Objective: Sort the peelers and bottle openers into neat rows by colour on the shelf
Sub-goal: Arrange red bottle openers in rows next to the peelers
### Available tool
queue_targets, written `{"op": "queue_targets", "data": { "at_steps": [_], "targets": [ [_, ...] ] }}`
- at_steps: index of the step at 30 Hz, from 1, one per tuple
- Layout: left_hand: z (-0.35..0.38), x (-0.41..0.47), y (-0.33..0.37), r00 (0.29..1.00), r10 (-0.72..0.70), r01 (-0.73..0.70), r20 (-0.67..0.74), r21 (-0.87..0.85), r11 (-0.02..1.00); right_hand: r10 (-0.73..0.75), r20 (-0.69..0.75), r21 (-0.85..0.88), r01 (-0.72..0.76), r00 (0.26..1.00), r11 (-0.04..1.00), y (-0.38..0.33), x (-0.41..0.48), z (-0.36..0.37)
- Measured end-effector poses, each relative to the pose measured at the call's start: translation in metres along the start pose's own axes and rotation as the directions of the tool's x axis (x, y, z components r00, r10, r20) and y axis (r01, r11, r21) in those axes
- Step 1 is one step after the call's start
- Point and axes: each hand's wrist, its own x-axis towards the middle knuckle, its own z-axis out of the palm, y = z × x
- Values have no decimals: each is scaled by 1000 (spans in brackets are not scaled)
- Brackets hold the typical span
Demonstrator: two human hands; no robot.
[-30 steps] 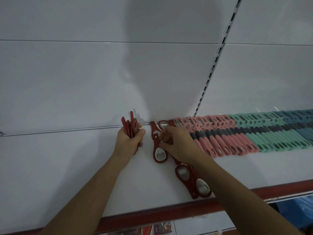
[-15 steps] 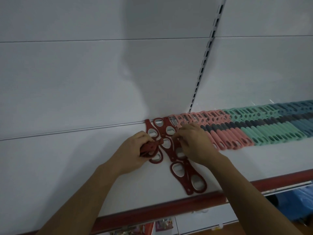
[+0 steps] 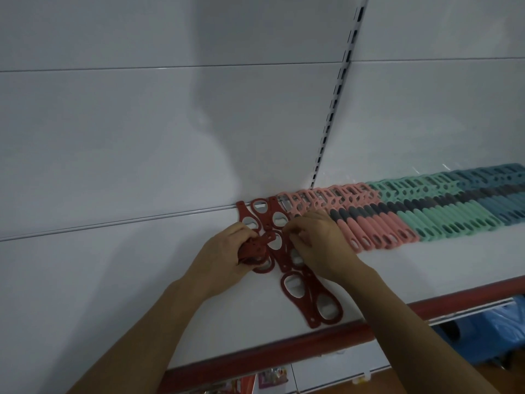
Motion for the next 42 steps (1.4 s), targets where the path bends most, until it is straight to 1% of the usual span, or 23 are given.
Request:
{"op": "queue_targets", "data": {
  "at_steps": [1,2,3,4,6,8,9,10,12,15,17,18,19,20,22,24,27,30,32,35,37,40,42],
  "targets": [
    [-3,0,3,998,-60,57,-28,-95,994,-1,4,26,1,1000,1000,-4,0,3],
    [-6,0,7,989,-144,132,-33,-231,964,0,11,55,-1,1000,999,-8,1,5],
    [-10,0,10,977,-212,196,-1,-378,905,7,18,89,-9,1000,996,-13,1,7],
    [-14,0,12,969,-241,230,46,-514,826,21,21,134,-24,1000,991,-17,1,7],
    [-18,-1,12,963,-249,251,107,-697,672,73,18,252,-76,997,965,-27,2,9],
    [-20,-3,10,951,-276,273,140,-797,538,132,38,387,-137,990,912,-35,5,10],
    [-21,-3,10,945,-289,282,149,-821,497,145,53,439,-154,988,885,-39,8,11],
    [-22,-2,11,942,-298,287,154,-831,477,146,67,472,-160,987,867,-43,10,11],
    [-25,-2,15,942,-289,295,170,-830,472,137,90,504,-164,986,848,-46,14,12],
    [-29,-1,18,928,-328,325,175,-811,486,135,108,579,-173,985,797,-47,16,14],
    [-33,-1,18,915,-362,352,179,-793,496,183,121,660,-217,976,719,-47,16,12],
    [-35,-3,17,908,-379,363,177,-783,505,206,133,678,-241,969,694,-46,15,10],
    [-36,-4,13,905,-396,366,157,-760,537,216,147,671,-257,965,695,-45,14,6],
    [-36,-6,8,904,-410,367,125,-721,588,209,161,633,-264,965,728,-44,12,1],
    [-34,-11,0,907,-414,363,74,-634,683,173,194,490,-248,966,836,-42,7,-6],
    [-29,-15,-1,923,-380,344,65,-585,734,157,210,397,-231,965,888,-43,1,-13],
    [-22,-19,-3,939,-340,314,50,-528,790,113,237,441,-210,965,873,-47,-11,-19],
    [-18,-19,-3,934,-355,327,40,-493,806,109,237,409,-201,965,890,-50,-21,-22],
    [-20,-18,0,938,-342,333,57,-415,847,107,221,408,-191,969,893,-52,-27,-24],
    [-24,-17,6,948,-293,316,122,-275,908,91,181,408,-159,979,899,-57,-37,-28],
    [-25,-17,6,948,-282,310,149,-220,925,53,183,349,-115,982,930,-58,-44,-29],
    [-25,-19,8,949,-265,295,170,-193,936,-25,271,234,-40,962,971,-60,-55,-26],
    [-24,-21,10,954,-246,274,173,-165,947,-30,323,183,-31,946,983,-59,-61,-23]
  ]
}}
